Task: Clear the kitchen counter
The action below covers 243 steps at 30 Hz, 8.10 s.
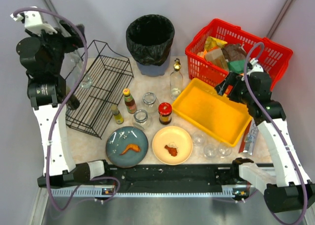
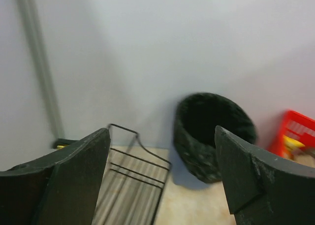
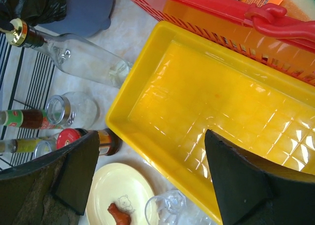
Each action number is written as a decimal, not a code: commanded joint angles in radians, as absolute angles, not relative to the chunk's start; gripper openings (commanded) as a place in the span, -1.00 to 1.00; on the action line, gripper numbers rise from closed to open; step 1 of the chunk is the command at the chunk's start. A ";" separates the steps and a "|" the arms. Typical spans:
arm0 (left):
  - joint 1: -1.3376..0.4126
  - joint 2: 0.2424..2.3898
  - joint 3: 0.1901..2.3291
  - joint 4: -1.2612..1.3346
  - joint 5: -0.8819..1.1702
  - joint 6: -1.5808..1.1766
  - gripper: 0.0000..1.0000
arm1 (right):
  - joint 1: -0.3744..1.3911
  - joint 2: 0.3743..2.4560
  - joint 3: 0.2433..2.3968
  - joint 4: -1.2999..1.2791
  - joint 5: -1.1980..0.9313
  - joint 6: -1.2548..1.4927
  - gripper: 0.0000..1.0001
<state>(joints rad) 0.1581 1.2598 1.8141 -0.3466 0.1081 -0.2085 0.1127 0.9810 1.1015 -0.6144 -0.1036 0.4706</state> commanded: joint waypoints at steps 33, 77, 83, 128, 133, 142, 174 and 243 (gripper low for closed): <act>-0.644 1.637 1.393 0.233 0.025 -0.152 0.93 | 0.100 0.919 1.121 -0.586 -0.233 0.515 0.66; -0.673 1.717 1.526 0.419 -0.215 -0.031 -1.00 | 0.100 0.888 1.112 -0.621 -0.143 0.472 0.67; -0.672 1.660 1.588 0.376 -0.258 -0.014 -1.00 | 0.098 0.887 1.111 -0.621 -0.137 0.474 0.67; -0.086 1.609 2.129 -0.057 -0.430 0.020 -1.00 | 0.100 0.936 1.111 -0.617 -0.091 0.476 0.68; -0.035 1.640 2.132 -0.019 -0.374 0.021 -1.00 | 0.100 0.957 1.118 -0.615 -0.089 0.476 0.68; -0.006 1.693 2.098 0.078 -0.322 0.077 -1.00 | 0.100 0.989 1.146 -0.615 -0.087 0.477 0.68; 0.084 1.698 1.868 0.166 -0.106 0.026 -1.00 | 0.100 1.069 1.172 -0.615 -0.100 0.486 0.67; -0.133 1.063 1.062 -0.365 0.278 -0.318 0.88 | 0.095 0.930 1.143 -0.693 -0.322 0.503 0.68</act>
